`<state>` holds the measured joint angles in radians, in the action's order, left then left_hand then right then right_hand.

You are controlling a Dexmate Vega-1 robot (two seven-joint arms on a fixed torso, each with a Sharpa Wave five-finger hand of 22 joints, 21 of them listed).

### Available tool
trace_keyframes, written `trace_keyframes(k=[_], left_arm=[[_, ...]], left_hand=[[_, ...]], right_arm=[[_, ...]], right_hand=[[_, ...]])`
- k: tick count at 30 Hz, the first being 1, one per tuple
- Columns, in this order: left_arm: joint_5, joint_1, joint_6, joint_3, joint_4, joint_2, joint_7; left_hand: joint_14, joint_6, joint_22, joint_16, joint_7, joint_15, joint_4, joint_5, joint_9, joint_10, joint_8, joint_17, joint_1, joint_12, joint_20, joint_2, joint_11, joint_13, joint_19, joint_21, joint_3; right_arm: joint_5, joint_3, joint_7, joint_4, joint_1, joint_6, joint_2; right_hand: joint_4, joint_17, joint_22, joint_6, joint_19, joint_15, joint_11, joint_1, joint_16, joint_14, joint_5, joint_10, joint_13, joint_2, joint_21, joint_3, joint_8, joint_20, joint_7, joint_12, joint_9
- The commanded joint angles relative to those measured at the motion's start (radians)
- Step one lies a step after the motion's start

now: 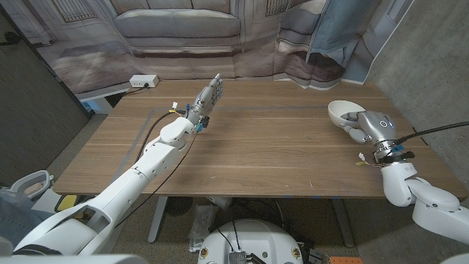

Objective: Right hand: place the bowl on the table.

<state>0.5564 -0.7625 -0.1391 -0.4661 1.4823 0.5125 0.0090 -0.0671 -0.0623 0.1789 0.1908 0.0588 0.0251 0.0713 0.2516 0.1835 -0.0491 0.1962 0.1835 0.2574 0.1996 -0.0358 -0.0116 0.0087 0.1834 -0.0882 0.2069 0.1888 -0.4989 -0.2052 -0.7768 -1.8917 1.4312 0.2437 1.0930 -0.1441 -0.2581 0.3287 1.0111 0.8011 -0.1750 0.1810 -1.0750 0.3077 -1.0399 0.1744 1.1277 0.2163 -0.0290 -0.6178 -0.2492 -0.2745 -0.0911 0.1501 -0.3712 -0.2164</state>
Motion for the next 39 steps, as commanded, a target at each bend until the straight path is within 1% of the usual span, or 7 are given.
trace_keyframes(k=[1, 7, 16, 28, 33, 39], left_arm=[[0.002, 0.001, 0.011, -0.001, 0.007, 0.003, -0.001], [0.000, 0.003, 0.013, -0.002, 0.008, 0.003, -0.002], [0.006, 0.001, 0.005, 0.001, 0.007, 0.007, -0.013], [0.009, -0.025, 0.001, 0.017, 0.036, 0.028, -0.003], [0.012, -0.029, 0.003, 0.019, 0.038, 0.032, -0.003], [0.016, -0.029, 0.000, 0.021, 0.028, 0.031, -0.008]], left_hand=[[-0.005, 0.001, 0.005, -0.003, 0.000, 0.000, 0.002, -0.001, 0.003, -0.010, -0.001, 0.003, 0.003, 0.000, -0.019, 0.009, 0.003, 0.004, -0.009, 0.000, -0.004], [-0.007, -0.001, 0.005, -0.004, 0.002, 0.000, 0.002, -0.001, 0.003, -0.014, -0.001, 0.002, 0.004, -0.002, -0.020, 0.009, 0.004, 0.004, -0.009, 0.000, -0.005], [-0.009, -0.003, 0.004, -0.004, 0.004, 0.001, 0.001, -0.001, 0.003, -0.015, -0.002, 0.002, 0.006, -0.002, -0.022, 0.011, 0.006, 0.004, -0.009, 0.000, -0.006], [-0.009, -0.002, 0.004, -0.004, 0.004, 0.006, 0.001, -0.002, 0.003, -0.016, -0.001, 0.002, 0.008, -0.001, -0.021, 0.012, 0.007, 0.004, -0.014, -0.002, -0.008], [-0.008, -0.002, 0.004, -0.003, 0.004, 0.005, 0.001, -0.002, 0.003, -0.015, -0.001, 0.002, 0.008, -0.001, -0.022, 0.012, 0.007, 0.004, -0.015, -0.002, -0.008], [-0.009, -0.002, 0.004, -0.003, 0.004, 0.004, 0.001, -0.002, 0.003, -0.015, -0.001, 0.002, 0.008, -0.001, -0.021, 0.013, 0.008, 0.004, -0.015, -0.002, -0.009]], right_arm=[[-0.018, 0.029, 0.011, -0.024, 0.023, -0.027, -0.016], [-0.046, 0.027, 0.010, -0.024, 0.024, -0.032, -0.025], [-0.110, 0.014, 0.006, -0.043, 0.029, -0.003, -0.036], [-0.139, -0.001, 0.014, -0.067, 0.022, -0.004, -0.054], [-0.149, 0.001, 0.019, -0.085, 0.025, -0.006, -0.056], [-0.168, -0.011, 0.033, -0.097, 0.013, -0.012, -0.059]], right_hand=[[0.001, -0.004, 0.003, 0.035, -0.005, -0.066, 0.009, -0.104, 0.009, -0.009, 0.004, 0.019, 0.006, -0.094, -0.009, 0.003, -0.003, -0.114, 0.029, -0.003, -0.003], [0.001, -0.004, 0.005, 0.036, -0.007, -0.065, 0.009, -0.105, 0.008, -0.010, 0.004, 0.020, 0.006, -0.094, -0.014, 0.005, -0.002, -0.114, 0.028, -0.002, -0.003], [0.002, -0.004, 0.009, 0.038, -0.009, -0.065, 0.009, -0.107, 0.007, -0.012, 0.004, 0.021, 0.005, -0.094, -0.022, 0.009, 0.000, -0.114, 0.027, 0.000, -0.004], [0.002, -0.005, 0.013, 0.037, -0.013, -0.065, 0.009, -0.110, 0.006, -0.013, 0.004, 0.021, 0.006, -0.095, -0.031, 0.013, 0.003, -0.114, 0.027, 0.002, -0.005], [0.003, -0.004, 0.014, 0.038, -0.015, -0.065, 0.008, -0.110, 0.005, -0.013, 0.003, 0.023, 0.006, -0.096, -0.034, 0.014, 0.004, -0.114, 0.027, 0.002, -0.005], [0.003, -0.005, 0.016, 0.039, -0.016, -0.065, 0.008, -0.111, 0.006, -0.015, 0.003, 0.023, 0.006, -0.095, -0.039, 0.016, 0.005, -0.114, 0.026, 0.003, -0.005]])
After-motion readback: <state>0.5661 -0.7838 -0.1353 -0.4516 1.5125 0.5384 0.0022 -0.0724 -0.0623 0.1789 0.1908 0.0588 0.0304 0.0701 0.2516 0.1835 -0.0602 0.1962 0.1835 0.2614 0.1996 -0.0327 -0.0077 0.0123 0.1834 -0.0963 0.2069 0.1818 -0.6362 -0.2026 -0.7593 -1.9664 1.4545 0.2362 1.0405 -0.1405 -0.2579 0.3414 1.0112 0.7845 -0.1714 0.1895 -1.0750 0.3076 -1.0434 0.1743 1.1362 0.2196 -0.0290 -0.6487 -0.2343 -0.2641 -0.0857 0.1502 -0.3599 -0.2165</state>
